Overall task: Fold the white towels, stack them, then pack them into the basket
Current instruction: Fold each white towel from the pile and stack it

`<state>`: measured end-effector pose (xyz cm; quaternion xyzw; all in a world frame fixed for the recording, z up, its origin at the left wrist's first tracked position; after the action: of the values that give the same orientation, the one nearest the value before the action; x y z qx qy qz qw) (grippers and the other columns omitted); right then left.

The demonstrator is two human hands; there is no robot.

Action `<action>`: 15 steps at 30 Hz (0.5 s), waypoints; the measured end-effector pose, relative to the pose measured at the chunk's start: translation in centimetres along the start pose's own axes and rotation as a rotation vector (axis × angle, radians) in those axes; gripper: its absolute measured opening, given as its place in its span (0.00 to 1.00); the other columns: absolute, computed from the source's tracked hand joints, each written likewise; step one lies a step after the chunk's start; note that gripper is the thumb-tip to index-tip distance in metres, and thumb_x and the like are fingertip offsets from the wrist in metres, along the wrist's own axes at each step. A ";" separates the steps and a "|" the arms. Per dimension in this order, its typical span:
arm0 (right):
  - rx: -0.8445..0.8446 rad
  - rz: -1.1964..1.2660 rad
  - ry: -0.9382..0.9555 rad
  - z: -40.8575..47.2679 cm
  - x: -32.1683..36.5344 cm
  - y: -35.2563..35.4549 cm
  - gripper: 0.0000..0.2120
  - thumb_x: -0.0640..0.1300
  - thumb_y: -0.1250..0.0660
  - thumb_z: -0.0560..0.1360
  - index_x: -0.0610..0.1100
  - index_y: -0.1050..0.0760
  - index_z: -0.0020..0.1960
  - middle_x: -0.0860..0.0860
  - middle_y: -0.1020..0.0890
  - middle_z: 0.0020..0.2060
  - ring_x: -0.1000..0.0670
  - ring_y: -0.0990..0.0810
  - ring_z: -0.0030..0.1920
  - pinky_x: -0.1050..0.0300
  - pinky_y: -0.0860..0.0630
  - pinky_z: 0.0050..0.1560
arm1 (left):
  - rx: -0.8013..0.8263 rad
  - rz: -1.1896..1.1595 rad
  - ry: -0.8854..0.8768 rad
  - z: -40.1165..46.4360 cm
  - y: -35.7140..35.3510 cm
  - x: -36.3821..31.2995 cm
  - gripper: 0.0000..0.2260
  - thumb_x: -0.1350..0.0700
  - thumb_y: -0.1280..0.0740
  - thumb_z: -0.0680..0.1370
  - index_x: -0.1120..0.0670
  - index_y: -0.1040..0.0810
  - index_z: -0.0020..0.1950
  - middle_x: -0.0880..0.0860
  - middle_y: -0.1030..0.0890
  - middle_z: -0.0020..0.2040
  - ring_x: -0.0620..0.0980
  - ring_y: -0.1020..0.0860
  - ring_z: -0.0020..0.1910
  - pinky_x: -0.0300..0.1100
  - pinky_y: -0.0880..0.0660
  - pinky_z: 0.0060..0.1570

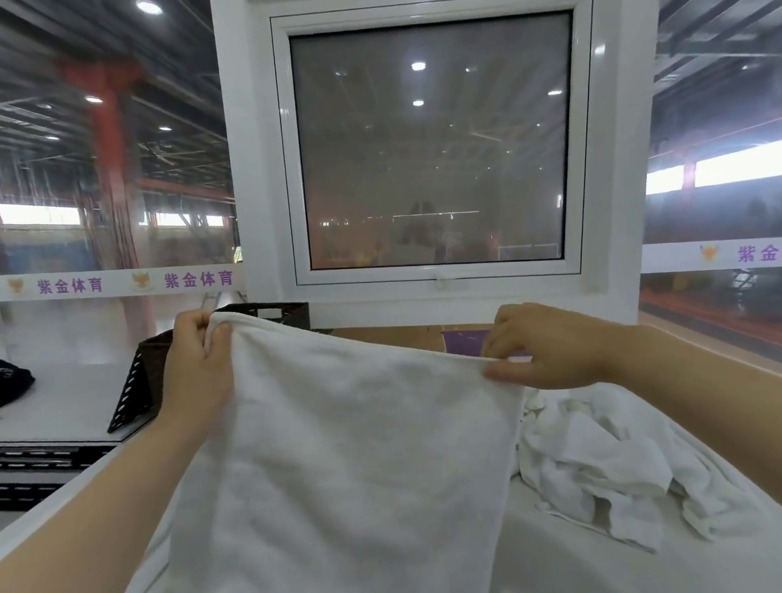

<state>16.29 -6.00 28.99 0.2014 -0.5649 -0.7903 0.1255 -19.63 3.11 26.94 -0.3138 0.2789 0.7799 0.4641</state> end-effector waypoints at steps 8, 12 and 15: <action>-0.222 -0.089 -0.076 0.4 -1.6 1.8 0.21 0.60 0.45 0.79 0.47 0.24 0.39 0.53 0.22 0.37 0.51 0.26 0.41 0.55 0.30 0.46 | -0.058 0.042 -0.052 0.0 -0.8 0.6 0.05 0.56 0.40 0.82 0.56 0.31 0.56 0.48 0.26 0.44 0.52 0.27 0.46 0.45 0.32 0.40; 0.125 -0.093 -0.145 0.3 -2.5 -1.9 0.17 0.59 0.41 0.80 0.52 0.24 0.38 0.55 0.23 0.37 0.54 0.26 0.39 0.53 0.26 0.46 | 0.062 0.107 -0.070 -0.2 -2.2 1.4 0.04 0.55 0.40 0.82 0.53 0.30 0.57 0.44 0.26 0.46 0.49 0.27 0.49 0.41 0.34 0.43; -0.071 0.049 -0.188 0.3 -4.0 -0.6 0.21 0.57 0.40 0.80 0.43 0.25 0.39 0.50 0.24 0.35 0.51 0.28 0.35 0.53 0.28 0.41 | 0.065 0.043 -0.045 0.0 -2.2 1.9 0.05 0.54 0.39 0.82 0.51 0.26 0.56 0.43 0.23 0.48 0.46 0.25 0.48 0.38 0.32 0.44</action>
<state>19.75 -3.83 29.19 0.1080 -0.5506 -0.8219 0.0981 -18.38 5.08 25.20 -0.2751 0.3003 0.7872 0.4631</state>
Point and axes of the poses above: each hand's wrist, its own z-axis towards the middle knuckle, its own y-axis out of the back of the hand, x = y × z, the point moved 7 cm from there along z, towards the middle knuckle
